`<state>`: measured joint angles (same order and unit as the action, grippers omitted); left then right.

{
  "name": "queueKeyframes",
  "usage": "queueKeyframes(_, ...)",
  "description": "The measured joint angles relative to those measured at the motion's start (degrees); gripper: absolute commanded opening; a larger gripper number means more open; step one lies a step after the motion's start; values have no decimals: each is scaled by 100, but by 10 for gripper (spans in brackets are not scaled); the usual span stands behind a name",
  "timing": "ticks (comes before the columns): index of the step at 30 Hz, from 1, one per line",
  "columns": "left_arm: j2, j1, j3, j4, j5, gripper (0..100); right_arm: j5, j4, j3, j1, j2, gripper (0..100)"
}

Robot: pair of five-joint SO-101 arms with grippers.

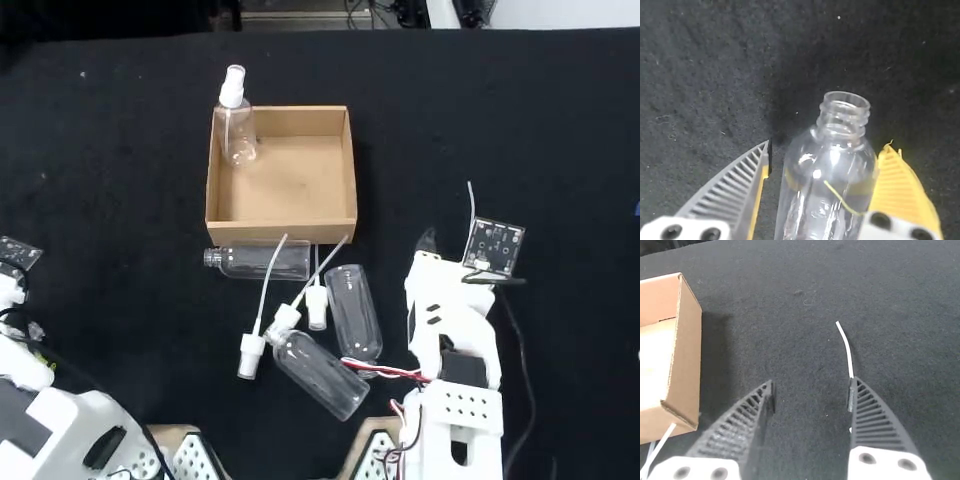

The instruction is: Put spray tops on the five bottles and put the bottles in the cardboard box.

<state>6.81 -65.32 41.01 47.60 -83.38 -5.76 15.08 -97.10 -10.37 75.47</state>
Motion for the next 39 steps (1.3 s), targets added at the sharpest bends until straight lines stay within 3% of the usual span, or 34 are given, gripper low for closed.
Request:
queueKeyframes(4,0,18,9,62,-9,16,0,0,0,0,0,215)
queueKeyframes(6,0,26,9,290,-9,71,0,0,0,0,0,215)
queueKeyframes(9,-9,26,-211,905,-9,39,0,0,0,0,0,215)
queueKeyframes(14,325,396,-958,2857,53,30,0,0,0,0,0,215)
queueKeyframes(17,774,1020,-1292,3877,563,30,0,0,0,0,0,215)
queueKeyframes(19,1037,1574,-1336,4088,1266,30,0,0,0,0,0,215)
queueKeyframes(23,1371,2646,-1204,3736,2813,30,0,0,0,0,0,215)
queueKeyframes(27,1495,3314,-774,2725,4554,30,0,0,0,0,0,215)
queueKeyframes(34,1503,3701,-273,782,7552,30,0,0,0,70,0,215)
queueKeyframes(39,1503,3701,299,-492,8747,30,0,0,0,97,0,215)
